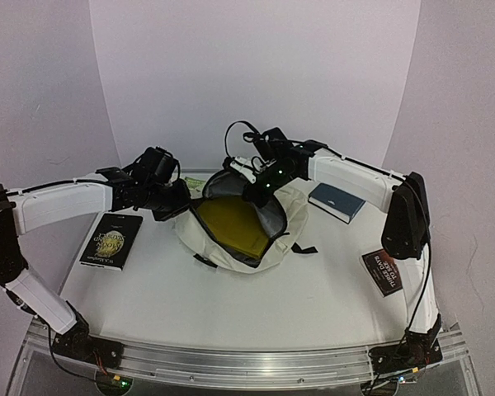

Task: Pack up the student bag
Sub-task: Adjust the student bag at the center of the board.

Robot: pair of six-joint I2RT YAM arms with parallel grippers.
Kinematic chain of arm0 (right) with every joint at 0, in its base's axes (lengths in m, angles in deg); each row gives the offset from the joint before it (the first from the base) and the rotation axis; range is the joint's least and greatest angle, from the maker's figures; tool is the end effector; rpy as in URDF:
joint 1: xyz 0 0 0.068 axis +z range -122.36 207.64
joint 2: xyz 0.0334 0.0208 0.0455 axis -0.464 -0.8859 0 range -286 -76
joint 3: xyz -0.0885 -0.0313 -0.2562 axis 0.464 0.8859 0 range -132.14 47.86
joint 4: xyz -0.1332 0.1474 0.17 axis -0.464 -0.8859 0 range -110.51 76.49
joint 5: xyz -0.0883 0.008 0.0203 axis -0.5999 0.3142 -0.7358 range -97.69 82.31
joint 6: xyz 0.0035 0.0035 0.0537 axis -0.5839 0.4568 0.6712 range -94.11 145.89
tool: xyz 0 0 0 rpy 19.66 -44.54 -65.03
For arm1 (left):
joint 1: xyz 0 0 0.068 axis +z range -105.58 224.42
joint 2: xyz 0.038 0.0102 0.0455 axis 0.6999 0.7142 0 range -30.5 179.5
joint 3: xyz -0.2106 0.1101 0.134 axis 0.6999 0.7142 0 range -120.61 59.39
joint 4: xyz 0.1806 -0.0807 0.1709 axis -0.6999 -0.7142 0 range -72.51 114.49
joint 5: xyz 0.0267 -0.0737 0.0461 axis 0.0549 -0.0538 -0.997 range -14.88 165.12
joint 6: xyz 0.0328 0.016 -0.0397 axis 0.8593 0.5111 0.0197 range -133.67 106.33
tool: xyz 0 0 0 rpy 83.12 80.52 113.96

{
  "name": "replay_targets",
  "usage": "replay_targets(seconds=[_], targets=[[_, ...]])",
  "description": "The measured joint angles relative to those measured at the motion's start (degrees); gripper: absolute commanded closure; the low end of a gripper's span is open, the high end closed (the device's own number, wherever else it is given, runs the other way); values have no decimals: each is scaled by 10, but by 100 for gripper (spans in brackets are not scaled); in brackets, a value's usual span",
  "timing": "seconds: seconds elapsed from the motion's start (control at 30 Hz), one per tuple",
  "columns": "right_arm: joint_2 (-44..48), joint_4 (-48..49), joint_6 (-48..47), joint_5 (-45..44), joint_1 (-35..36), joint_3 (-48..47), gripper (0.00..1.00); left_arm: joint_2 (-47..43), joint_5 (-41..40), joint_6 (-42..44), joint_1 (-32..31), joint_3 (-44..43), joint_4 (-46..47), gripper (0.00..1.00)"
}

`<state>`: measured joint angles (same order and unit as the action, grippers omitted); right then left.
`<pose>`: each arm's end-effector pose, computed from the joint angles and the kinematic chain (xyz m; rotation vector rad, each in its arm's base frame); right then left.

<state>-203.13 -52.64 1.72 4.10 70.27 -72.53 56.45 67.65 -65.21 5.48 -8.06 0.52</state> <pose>0.3671 0.3477 0.2768 -1.3955 1.9352 0.3978 0.2644 -0.2078 0.2768 -0.3316 2.3874 -0.6248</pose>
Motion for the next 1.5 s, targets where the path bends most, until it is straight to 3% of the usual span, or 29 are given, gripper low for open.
replay_targets(seconds=[0.1, 0.23, 0.5, 0.7, 0.83, 1.0, 1.27, 1.5], targets=[[-4, 9, 0, -6, 0, 4, 100, -6, 11, 1, 0, -3, -8, 100], [-4, 13, 0, -7, 0, 10, 91, -7, 17, 1, 0, -3, -24, 98], [-4, 18, 20, -14, 0, 12, 47, -12, 24, -14, 0, 52, -21, 79], [24, 23, 49, -11, 0, 49, 29, -16, 44, -6, -1, 91, -14, 53], [78, 17, 77, 13, -7, 110, 24, -51, 65, 50, -30, 84, 0, 43], [141, 18, 105, 53, -21, 165, 19, -37, 102, 149, -111, 12, -17, 37], [168, 19, 130, 96, -45, 229, 23, 106, 179, 298, -177, -89, -55, 38], [168, 15, 149, 143, -77, 249, 23, 233, 189, 385, -220, -164, -105, 46]])
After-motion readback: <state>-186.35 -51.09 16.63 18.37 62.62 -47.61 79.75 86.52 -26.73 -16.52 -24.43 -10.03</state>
